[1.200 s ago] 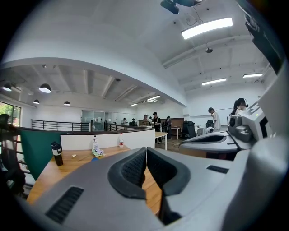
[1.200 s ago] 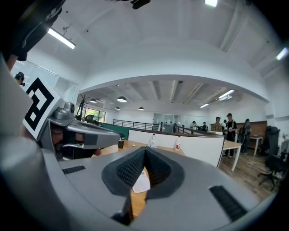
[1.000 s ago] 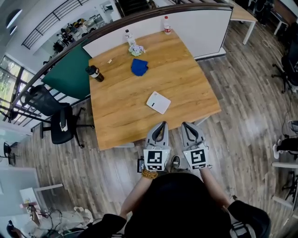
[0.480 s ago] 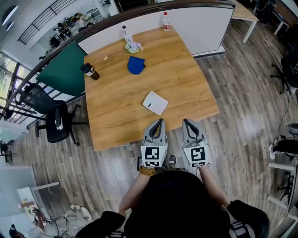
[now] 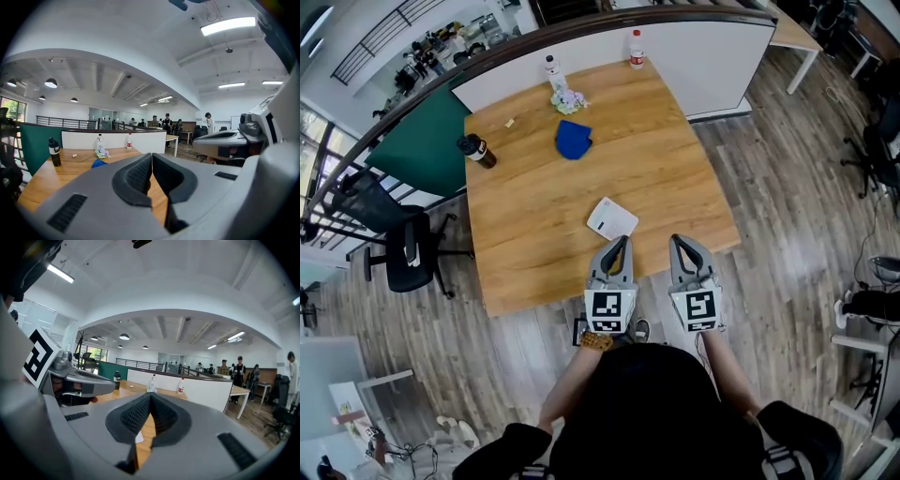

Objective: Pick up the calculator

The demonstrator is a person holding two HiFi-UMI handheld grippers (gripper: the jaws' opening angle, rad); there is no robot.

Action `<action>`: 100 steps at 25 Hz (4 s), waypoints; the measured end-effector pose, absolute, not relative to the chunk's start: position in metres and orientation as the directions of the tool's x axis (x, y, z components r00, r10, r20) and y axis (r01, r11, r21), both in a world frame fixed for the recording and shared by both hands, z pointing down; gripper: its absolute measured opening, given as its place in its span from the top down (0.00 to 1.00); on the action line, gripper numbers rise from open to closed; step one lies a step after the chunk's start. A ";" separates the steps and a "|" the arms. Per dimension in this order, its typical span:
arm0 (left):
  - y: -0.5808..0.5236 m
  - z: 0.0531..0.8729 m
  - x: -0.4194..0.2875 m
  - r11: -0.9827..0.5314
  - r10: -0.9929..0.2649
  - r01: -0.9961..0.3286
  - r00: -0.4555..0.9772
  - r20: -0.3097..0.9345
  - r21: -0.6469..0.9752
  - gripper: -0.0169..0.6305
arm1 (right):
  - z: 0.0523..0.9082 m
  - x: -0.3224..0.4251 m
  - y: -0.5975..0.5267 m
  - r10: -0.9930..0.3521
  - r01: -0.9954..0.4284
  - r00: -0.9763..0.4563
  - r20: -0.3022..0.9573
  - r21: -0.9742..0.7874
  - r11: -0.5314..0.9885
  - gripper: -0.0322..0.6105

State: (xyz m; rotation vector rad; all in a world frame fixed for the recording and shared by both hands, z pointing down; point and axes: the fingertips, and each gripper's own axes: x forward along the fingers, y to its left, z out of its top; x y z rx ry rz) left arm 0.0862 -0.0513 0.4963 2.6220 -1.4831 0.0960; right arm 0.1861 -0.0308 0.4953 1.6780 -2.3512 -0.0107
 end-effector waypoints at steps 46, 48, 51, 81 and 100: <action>-0.178 0.539 -0.063 -0.277 -0.950 -0.956 0.288 0.123 0.095 0.93 | 0.476 0.025 -0.181 -0.749 -0.686 -0.613 0.251 0.301 0.662 0.94; -0.184 0.541 -0.060 -0.284 -0.948 -0.955 0.293 0.127 0.084 0.93 | 0.476 0.028 -0.184 -0.749 -0.691 -0.616 0.245 0.289 0.662 0.94; -0.192 0.548 -0.054 -0.294 -0.942 -0.952 0.304 0.140 0.084 0.93 | 0.483 0.034 -0.187 -0.749 -0.695 -0.613 0.250 0.280 0.662 0.94; -0.231 0.669 -0.014 -0.435 -0.806 -0.893 0.443 0.392 0.115 0.85 | 0.517 0.058 -0.205 -0.768 -0.750 -0.560 0.311 0.205 0.629 0.94; -0.220 0.761 0.002 -0.480 -0.641 -0.853 0.500 0.583 0.204 0.72 | 0.521 0.074 -0.201 -0.767 -0.752 -0.537 0.351 0.212 0.624 0.94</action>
